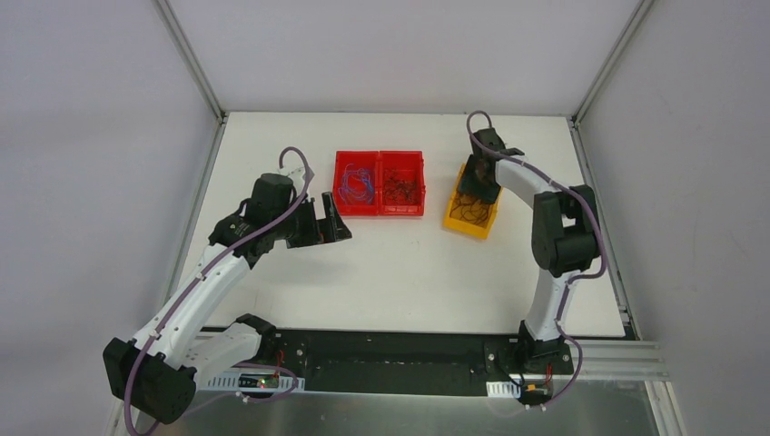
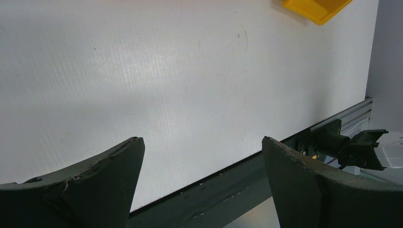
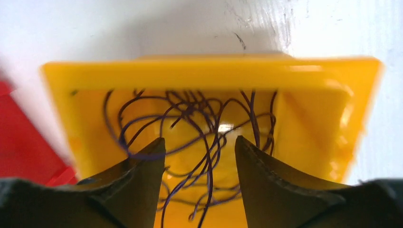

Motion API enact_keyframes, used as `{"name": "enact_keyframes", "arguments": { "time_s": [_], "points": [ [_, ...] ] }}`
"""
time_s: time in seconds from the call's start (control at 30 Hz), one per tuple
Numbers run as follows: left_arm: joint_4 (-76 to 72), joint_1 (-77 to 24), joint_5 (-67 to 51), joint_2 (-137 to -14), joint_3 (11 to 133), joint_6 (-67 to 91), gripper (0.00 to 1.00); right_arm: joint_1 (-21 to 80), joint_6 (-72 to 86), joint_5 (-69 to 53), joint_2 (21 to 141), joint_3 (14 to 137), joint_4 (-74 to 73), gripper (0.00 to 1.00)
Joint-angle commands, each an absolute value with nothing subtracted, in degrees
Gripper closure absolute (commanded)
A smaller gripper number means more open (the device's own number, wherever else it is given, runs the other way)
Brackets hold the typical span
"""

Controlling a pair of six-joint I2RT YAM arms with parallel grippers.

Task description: Untangle the cables

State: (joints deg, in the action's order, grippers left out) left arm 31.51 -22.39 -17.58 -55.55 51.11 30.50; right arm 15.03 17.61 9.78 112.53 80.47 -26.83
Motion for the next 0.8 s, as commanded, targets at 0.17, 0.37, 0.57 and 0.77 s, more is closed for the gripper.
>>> {"name": "enact_keyframes", "arguments": {
  "time_s": [0.17,0.37,0.57,0.77],
  "points": [
    [31.96,-21.9,-16.58,-56.54,55.67,28.51,0.01,15.01,15.76,8.5,92.35,82.42,-29.97,0.12],
    [35.39,-21.95,-13.14,-56.12,61.26,24.85,0.01,14.97,15.5,9.25,82.3,81.4,-31.51,0.03],
    [38.58,-21.97,2.62,-50.97,67.83,20.13,0.01,15.02,17.86,3.76,57.83,63.46,-16.01,0.0],
    [37.22,-21.97,16.98,-43.77,65.24,21.56,0.01,14.96,19.05,1.85,42.03,52.12,-16.11,0.01]
  ]
}}
